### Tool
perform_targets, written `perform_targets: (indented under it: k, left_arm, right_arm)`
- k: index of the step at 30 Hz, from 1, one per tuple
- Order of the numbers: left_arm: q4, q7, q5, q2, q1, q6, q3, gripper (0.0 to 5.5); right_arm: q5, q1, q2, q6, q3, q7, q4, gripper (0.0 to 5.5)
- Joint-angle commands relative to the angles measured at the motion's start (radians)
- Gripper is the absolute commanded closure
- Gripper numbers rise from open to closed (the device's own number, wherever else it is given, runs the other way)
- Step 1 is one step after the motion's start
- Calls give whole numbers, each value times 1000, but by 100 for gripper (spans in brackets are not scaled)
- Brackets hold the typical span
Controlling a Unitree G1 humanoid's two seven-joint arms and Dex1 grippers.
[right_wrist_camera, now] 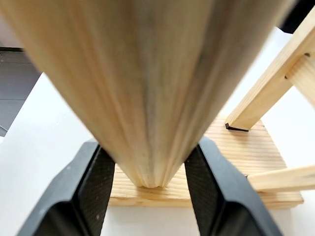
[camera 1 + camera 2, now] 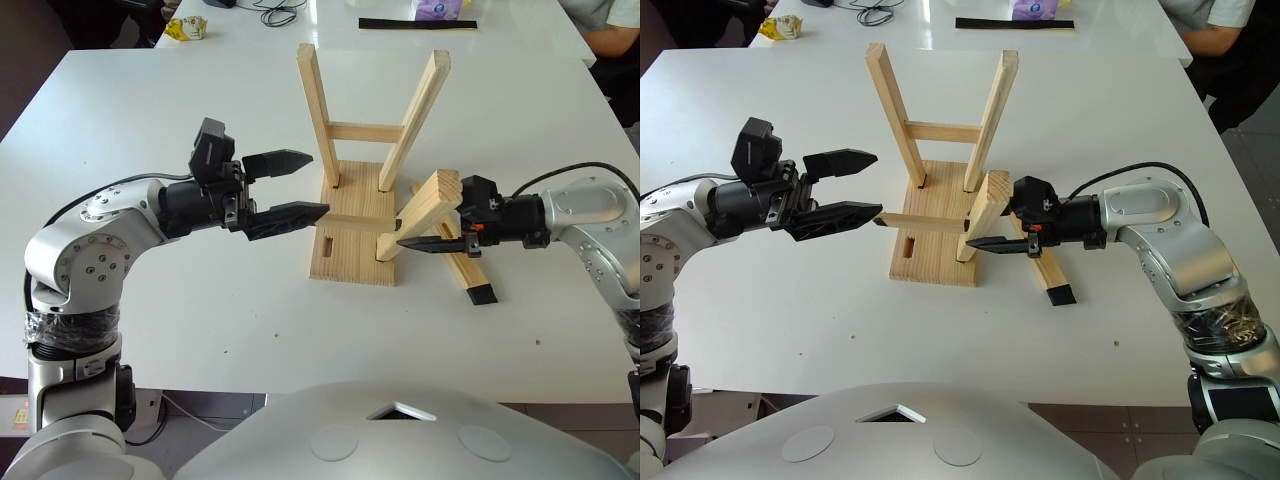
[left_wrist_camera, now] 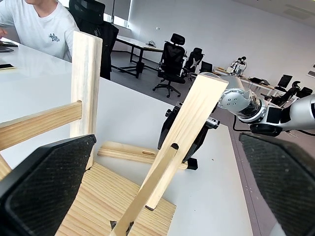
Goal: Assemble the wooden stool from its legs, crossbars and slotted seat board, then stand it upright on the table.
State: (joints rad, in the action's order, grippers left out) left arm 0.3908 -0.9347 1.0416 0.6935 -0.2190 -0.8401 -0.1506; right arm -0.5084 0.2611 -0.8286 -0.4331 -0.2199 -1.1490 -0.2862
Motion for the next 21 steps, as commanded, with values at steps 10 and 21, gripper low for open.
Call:
perform_targets:
  k: [10, 21]
  left_arm:
    - [-3, 5, 6, 2, -23, -17, 1, 10]
    - [-5, 7, 3, -3, -31, -15, 4, 10]
  right_arm:
    - [136, -92, 23, -13, -158, 21, 72, 345]
    - [253, -113, -8, 66, -263, 54, 92, 345]
